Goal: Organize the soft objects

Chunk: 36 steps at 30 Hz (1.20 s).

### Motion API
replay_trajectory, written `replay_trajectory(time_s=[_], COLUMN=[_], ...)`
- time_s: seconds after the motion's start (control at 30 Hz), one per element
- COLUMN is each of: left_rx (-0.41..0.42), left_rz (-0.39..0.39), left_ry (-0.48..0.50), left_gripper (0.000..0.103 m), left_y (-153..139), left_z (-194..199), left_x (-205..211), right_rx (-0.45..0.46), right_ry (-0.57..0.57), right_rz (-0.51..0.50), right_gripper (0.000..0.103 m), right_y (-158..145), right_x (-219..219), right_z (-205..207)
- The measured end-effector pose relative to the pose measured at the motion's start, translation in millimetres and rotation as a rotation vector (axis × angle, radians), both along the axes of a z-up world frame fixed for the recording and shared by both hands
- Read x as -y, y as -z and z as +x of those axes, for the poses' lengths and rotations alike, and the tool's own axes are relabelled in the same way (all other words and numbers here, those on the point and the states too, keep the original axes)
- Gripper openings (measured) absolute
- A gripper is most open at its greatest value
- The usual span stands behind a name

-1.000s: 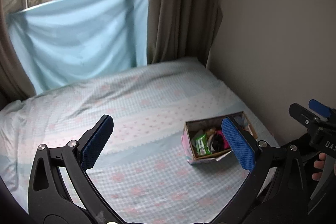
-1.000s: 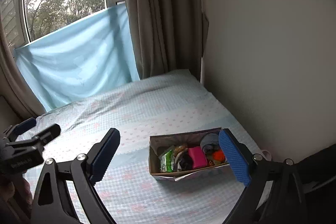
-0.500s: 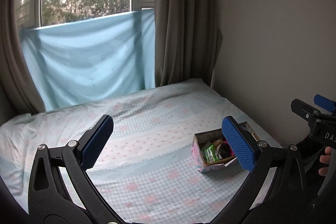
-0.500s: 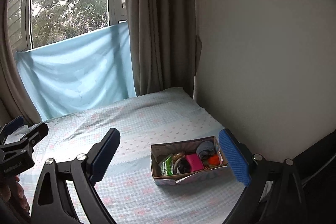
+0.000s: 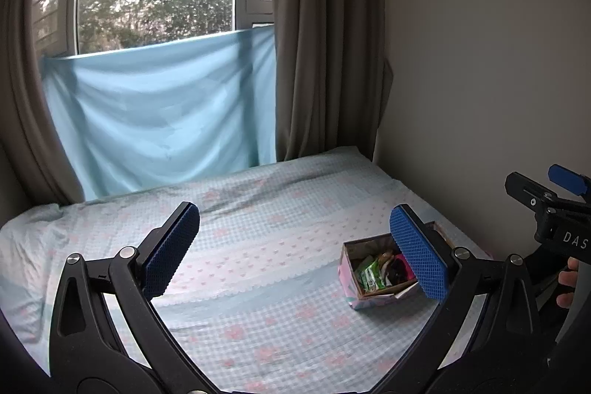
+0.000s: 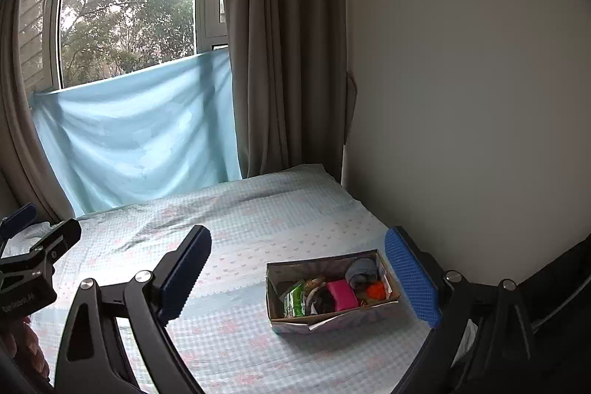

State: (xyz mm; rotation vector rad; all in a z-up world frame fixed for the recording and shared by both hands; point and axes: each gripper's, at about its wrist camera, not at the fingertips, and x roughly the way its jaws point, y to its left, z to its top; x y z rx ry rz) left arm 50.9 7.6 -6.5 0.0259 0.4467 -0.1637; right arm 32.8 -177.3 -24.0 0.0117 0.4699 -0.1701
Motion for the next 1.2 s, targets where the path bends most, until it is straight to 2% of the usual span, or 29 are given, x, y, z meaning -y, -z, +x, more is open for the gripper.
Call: replay_trajectory(time_s=[1.2], left_rx=[0.01], left_rz=[0.024], left_ry=[-0.004], left_gripper=[0.103], left_y=[2.9], left_z=[12.2], left_x=[10.9], right_rx=[-0.011], right_ry=[0.019], right_rz=[0.015], right_gripper=[0.094], right_y=[-2.0], right_x=[19.0], right_z=[11.9])
